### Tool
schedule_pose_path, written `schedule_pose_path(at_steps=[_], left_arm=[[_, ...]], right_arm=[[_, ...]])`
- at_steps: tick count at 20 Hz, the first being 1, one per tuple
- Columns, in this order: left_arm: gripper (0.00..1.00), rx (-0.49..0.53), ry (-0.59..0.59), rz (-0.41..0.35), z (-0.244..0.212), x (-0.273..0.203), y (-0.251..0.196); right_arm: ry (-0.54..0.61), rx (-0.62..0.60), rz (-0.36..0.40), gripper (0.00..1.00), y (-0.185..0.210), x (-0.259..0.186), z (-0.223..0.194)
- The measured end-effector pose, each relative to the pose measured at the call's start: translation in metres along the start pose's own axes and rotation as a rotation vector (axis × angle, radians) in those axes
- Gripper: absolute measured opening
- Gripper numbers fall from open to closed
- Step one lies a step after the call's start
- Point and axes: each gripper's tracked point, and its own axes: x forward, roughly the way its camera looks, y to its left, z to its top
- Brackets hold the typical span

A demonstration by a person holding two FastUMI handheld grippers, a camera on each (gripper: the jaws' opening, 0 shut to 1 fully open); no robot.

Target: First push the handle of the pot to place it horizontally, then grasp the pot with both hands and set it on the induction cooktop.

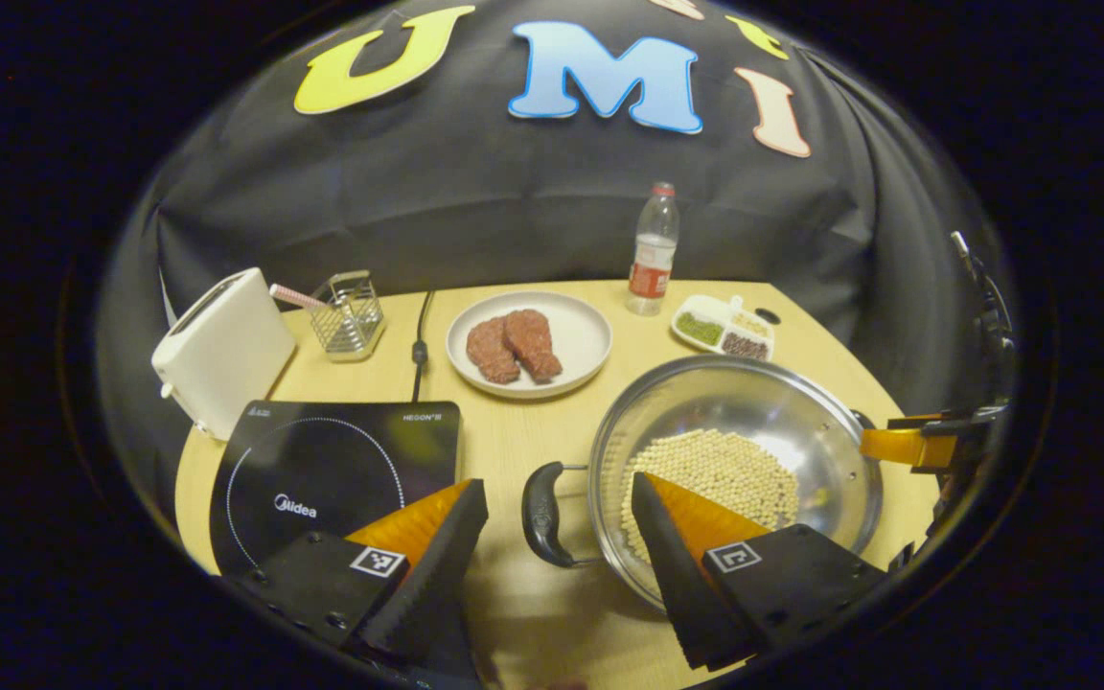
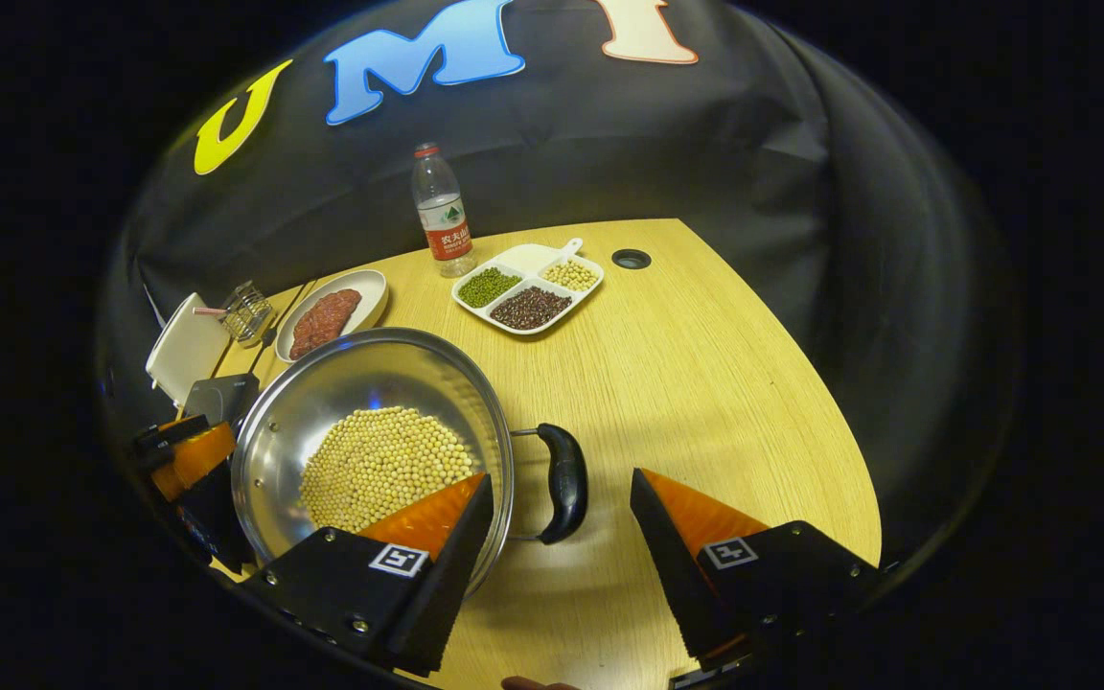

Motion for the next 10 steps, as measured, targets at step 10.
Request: schedule_pose_path(at_steps=[10], left_arm=[[0.98, 0.013, 0.068, -0.017, -0.017, 0.035, 0.001]], right_arm=[[0.064, -0.013, -0.016, 0.84, 0.004, 0.038, -0.009]])
